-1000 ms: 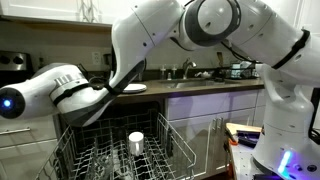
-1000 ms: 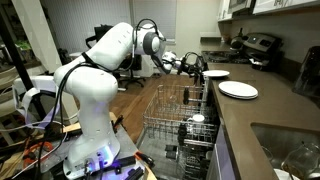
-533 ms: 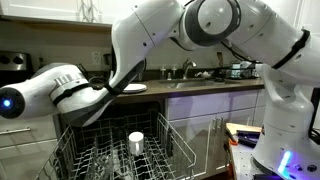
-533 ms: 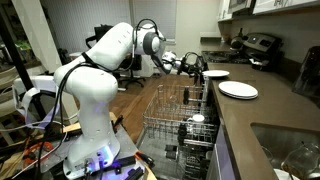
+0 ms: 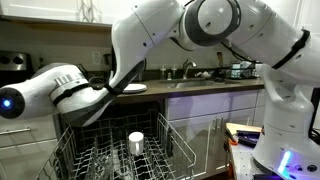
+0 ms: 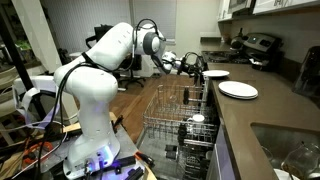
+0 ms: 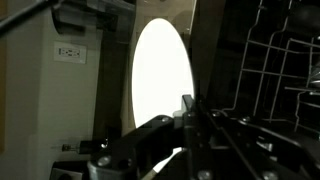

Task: Put the plate on the left into the dishwasher

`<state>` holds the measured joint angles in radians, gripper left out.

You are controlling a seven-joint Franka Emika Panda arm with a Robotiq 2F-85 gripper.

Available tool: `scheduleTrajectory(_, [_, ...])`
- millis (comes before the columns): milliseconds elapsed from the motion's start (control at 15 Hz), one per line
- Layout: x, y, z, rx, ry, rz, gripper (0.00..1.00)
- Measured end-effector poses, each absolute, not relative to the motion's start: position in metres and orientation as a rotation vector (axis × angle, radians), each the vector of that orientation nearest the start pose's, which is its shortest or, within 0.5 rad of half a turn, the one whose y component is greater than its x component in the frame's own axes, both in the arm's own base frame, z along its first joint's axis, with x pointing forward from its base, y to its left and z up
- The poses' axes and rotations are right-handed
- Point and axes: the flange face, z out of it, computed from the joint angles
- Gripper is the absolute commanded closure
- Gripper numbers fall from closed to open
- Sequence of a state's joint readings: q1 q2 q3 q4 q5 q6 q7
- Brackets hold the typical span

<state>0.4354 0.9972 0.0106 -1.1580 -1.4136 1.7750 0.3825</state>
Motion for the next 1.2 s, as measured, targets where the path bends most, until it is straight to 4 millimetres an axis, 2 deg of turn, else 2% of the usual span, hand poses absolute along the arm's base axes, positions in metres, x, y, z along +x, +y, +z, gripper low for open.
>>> scheduleTrajectory(400, [0.723, 0.245, 0.221, 1.715, 0.625, 0.248, 0.95])
scheduleTrajectory(867, [0.723, 0.219, 0.225, 1.694, 0.502, 0.219, 0.95])
scheduleTrajectory(1200, [0.717, 0.214, 0.235, 1.681, 0.425, 0.204, 0.95])
